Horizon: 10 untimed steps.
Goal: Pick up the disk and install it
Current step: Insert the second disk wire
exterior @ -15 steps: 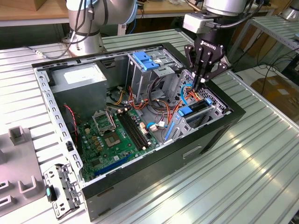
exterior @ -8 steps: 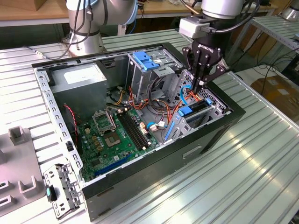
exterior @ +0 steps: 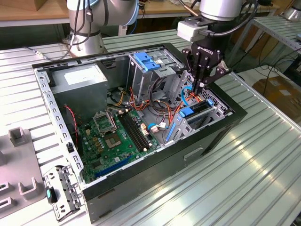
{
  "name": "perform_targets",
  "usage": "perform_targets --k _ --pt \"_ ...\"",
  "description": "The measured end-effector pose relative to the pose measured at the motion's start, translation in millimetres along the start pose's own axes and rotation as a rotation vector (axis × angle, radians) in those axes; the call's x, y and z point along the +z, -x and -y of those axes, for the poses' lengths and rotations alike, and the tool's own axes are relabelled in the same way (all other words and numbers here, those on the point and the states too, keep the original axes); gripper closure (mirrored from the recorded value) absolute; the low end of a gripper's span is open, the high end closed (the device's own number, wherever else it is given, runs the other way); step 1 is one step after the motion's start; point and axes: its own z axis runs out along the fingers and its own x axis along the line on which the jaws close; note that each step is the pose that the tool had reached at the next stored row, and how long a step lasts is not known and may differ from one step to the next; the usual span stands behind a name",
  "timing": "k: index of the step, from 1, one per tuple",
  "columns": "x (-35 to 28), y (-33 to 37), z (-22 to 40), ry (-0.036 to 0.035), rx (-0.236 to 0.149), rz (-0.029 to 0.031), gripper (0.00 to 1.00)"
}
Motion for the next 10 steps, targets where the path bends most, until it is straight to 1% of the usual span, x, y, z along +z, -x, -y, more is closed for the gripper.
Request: perform_targets --k 2,3,5,6,7,9,10 --pt "0.1 0.0 -0.1 -0.0008 0.000 0.0004 0.84" --pt "0.2 -0.4 -0.3 -0.0022 0.001 0.0019 0.84" --pt "1.5 -3.0 -0.8 -0.0059 0.001 0.0118 0.84" --pt "2.3 -5.4 -1.3 -0.0076 0.002 0.0184 0.84" --pt "3.1 -7.5 -1.7 -0.0090 0.003 0.0236 0.84" --pt "4.3 -11.4 -3.0 -0.0127 0.004 0.0372 0.84" --pt "4.4 -12.1 -3.5 -0.0172 0.005 0.0439 0.84"
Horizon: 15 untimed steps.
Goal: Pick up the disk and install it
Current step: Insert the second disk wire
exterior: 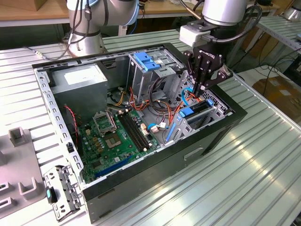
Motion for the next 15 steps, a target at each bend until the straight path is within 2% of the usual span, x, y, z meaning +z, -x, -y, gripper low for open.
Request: perform_targets --k 2,4,5,7,9,12,13,14,15 --pt "0.2 -0.8 -1.8 -0.0133 0.002 0.0121 0.84" --pt "0.8 -2.5 -4.0 -0.0220 0.003 0.0193 0.84" --pt "1.3 -3.6 -5.0 -0.0238 0.003 0.0214 0.84" --pt "4.9 -13.5 -7.3 -0.0265 0.004 0.0324 0.84" --pt "6.8 -19.6 -8.0 -0.0284 0.005 0.0439 0.84" --pt "9.4 -28.0 -9.2 -0.0311 0.008 0.0708 0.84" --pt "10.1 -29.9 -9.6 -0.0321 0.008 0.0817 0.84" --pt "10.4 -30.3 -9.7 -0.0328 0.009 0.0877 0.84" --pt "10.4 -30.3 -9.7 -0.0329 0.009 0.0896 0.84"
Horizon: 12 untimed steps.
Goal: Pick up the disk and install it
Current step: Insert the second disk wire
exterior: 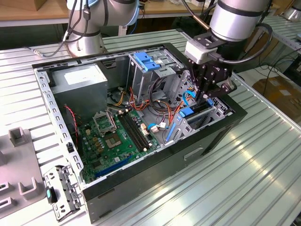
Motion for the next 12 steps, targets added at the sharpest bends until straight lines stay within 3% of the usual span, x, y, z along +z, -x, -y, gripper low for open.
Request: perform_targets --k 12 --pt "0.0 0.0 0.0 0.0000 0.000 0.0011 0.84"
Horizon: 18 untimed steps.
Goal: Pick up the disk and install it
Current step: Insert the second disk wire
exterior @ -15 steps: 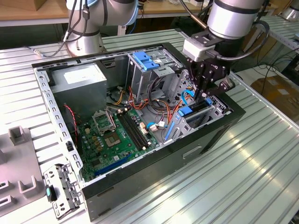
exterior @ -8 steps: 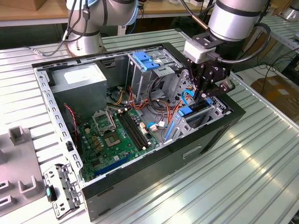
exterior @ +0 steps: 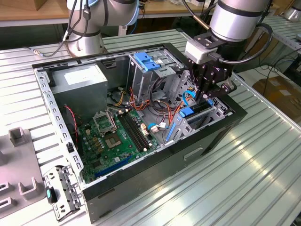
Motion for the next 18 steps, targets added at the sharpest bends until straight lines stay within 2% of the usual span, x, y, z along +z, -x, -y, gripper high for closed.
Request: perform_targets --k 4,5,6,10,12,13,15,18 --pt "0.0 0.0 0.0 0.0000 0.000 0.0009 0.84" --pt "-0.1 -0.1 -0.1 -0.0004 0.000 0.0038 0.84" --pt "0.1 -0.1 -0.5 -0.0014 0.001 0.0090 0.84" --pt "0.1 -0.8 -2.5 -0.0082 0.004 0.0449 0.84" --pt "0.4 -1.7 -2.8 -0.0102 0.006 0.0582 0.84" --pt "1.1 -3.1 -3.0 -0.0117 0.006 0.0636 0.84" --pt "3.2 -8.4 -3.3 -0.0132 0.007 0.0696 0.84" --pt "4.6 -11.7 -3.6 -0.0149 0.007 0.0749 0.84"
